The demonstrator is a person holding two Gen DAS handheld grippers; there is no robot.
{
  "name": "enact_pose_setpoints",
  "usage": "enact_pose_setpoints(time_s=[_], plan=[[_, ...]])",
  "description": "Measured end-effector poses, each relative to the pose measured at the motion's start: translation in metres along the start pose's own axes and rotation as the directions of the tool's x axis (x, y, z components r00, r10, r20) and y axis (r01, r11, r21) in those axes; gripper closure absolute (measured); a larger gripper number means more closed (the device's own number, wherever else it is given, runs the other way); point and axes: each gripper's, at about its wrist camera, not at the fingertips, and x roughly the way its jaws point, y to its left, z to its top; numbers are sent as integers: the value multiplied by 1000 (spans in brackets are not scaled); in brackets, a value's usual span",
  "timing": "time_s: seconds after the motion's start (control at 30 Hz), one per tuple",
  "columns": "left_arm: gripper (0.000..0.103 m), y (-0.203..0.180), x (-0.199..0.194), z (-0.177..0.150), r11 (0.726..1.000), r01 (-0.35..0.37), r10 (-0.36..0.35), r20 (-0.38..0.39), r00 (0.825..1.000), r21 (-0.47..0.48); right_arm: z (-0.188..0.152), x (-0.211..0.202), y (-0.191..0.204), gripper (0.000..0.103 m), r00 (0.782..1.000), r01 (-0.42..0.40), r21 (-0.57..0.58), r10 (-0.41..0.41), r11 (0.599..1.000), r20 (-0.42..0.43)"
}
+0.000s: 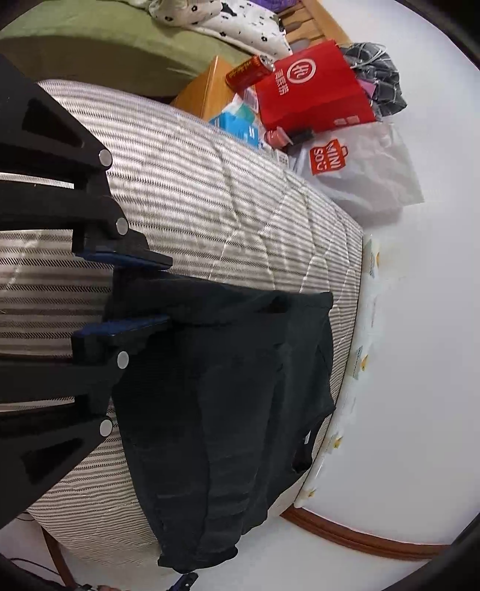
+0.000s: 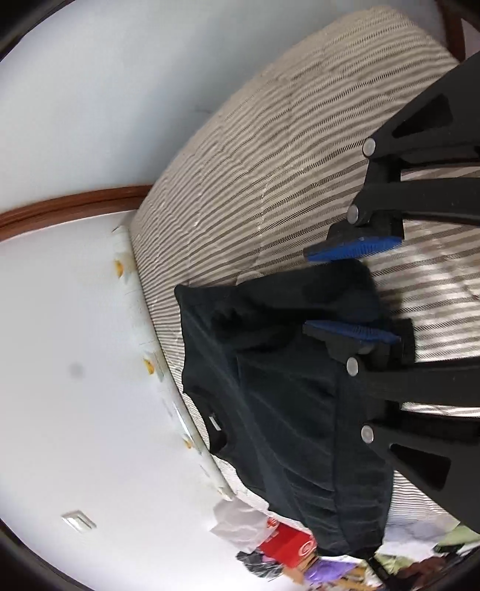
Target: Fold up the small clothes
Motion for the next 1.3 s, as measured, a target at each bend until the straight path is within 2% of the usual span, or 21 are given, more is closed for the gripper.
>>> enact_pose_setpoints(time_s=[0.07, 0.13, 0.2, 0.33, 0.5, 0.53, 0.6, 0.83, 0.9, 1.07, 1.13, 1.2, 1.23, 1.3], plan=[[78, 2, -7, 2, 1000, 26, -25, 15, 1000, -15, 1, -6, 9, 54, 1000, 8, -45, -8, 999, -17], [71, 3, -14, 5, 999, 42, -40, 39, 998, -29, 2, -10, 18, 52, 1000, -7, -71, 6, 997, -11], [53, 2, -20, 6, 996, 82, -80, 61, 995, -28, 3, -10, 26, 51, 1000, -24, -91, 23, 996, -10], [53, -8, -15, 5, 989, 148, -147, 51, 988, -8, -1, 3, 39, 51, 997, -68, -80, 65, 994, -41], [53, -23, 2, 1, 979, 201, -202, 19, 979, 17, -5, 32, 46, 52, 995, -62, -56, 58, 997, -75], [54, -25, 5, 0, 979, 205, -205, 14, 979, 25, -6, 36, 45, 52, 996, -54, -51, 50, 997, -76], [62, -31, 16, 1, 978, 206, -206, -6, 979, 38, -8, 39, 44, 52, 997, -43, -53, 40, 998, -60], [62, -28, 41, 7, 984, 179, -179, -53, 982, -4, -5, 49, 46, 57, 997, -27, -86, 21, 996, -70], [62, -23, 43, 6, 979, 203, -204, -57, 977, -20, -8, 47, 43, 57, 997, -31, -98, 24, 995, -71], [63, -23, 48, 8, 977, 209, -211, -54, 976, -40, -11, 45, 37, 58, 996, -56, -29, 54, 998, -69], [68, -25, 49, 10, 980, 192, -195, -50, 980, -46, -10, 51, 45, 70, 998, -27, -52, 23, 998, -61], [83, -26, 43, 10, 985, 168, -169, -30, 985, -41, -8, 52, 49, 83, 999, 6, -55, -9, 998, -50], [88, -25, 40, 11, 985, 167, -168, -18, 986, -40, -6, 50, 49, 89, 999, 4, -50, -6, 999, -45], [95, -20, 28, 15, 981, 191, -190, 23, 981, -42, 0, 36, 44, 93, 998, -60, -25, 60, 998, 2]])
